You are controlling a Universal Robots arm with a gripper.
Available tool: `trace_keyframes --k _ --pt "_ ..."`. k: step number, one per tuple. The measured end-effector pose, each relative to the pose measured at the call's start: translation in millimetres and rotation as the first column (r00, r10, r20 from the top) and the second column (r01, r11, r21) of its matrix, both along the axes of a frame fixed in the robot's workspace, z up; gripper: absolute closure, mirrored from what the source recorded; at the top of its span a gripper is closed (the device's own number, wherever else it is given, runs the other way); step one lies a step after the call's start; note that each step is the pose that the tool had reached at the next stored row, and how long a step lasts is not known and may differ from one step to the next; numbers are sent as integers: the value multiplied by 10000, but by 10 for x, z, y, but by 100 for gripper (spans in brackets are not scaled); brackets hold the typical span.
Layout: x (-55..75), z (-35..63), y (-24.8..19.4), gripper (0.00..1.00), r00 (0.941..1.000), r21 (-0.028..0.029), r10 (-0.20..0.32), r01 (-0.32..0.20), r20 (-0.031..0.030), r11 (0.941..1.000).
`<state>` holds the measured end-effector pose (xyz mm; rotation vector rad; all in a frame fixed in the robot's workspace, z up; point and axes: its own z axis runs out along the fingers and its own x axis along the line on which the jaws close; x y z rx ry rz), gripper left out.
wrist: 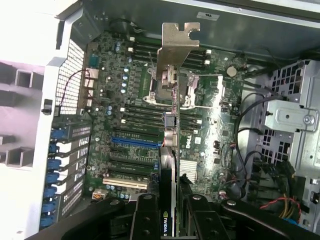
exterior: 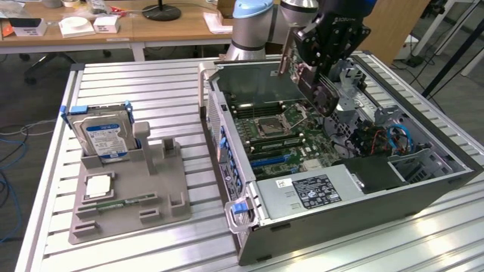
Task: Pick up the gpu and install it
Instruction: 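Insert the gpu into the slot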
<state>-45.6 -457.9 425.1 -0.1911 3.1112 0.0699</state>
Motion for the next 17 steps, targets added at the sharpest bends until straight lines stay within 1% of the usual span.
trace_keyframes --k 8,17 --pt "0 0 0 74 9986 0 537 -537 0 9986" --pt "0 0 0 74 9937 0 1123 -1123 0 9937"
